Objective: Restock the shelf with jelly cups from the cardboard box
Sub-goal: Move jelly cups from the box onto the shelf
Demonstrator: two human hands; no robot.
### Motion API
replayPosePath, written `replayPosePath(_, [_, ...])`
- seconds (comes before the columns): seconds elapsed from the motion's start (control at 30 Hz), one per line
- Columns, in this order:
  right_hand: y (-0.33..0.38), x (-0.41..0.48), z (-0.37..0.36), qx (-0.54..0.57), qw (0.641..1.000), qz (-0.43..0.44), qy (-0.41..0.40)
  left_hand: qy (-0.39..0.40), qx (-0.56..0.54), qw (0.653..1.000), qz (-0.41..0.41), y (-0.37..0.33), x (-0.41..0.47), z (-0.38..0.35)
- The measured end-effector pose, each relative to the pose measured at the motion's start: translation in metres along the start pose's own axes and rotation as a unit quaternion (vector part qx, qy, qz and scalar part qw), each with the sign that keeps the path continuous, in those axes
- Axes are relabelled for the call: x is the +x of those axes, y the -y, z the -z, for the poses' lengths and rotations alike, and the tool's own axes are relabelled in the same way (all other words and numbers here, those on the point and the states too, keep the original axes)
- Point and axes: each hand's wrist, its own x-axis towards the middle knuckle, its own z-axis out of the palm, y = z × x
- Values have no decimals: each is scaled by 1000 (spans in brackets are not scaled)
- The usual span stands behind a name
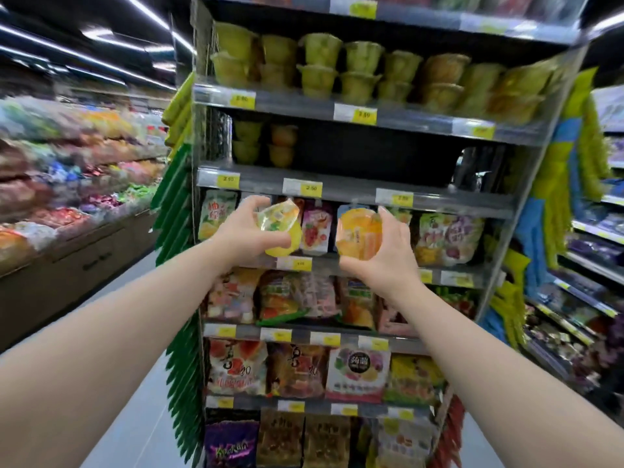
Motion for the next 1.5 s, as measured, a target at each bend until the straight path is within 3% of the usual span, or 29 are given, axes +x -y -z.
replayPosePath(0.13, [13,27,-1,91,995,3,-40,-83,-3,997,-6,-8,20,11])
replayPosePath(0.27, [17,61,-9,153,986,-12,-62,-116,-27,992,-29,-5,50,15])
replayPosePath(0.77, [9,232,-69,186,974,19,-125,-128,-56,986,-93,8,211,38])
replayPosePath(1.3, [5,332,-104,-60,998,-30,17,-124,26,986,-110,11,286,34])
replayPosePath(1.43, [1,332,-105,-78,996,-24,35,-109,15,987,-115,13,292,30])
replayPosePath(1.5, [-5,325,-102,-92,996,3,1,-102,-3,988,-116,11,291,27])
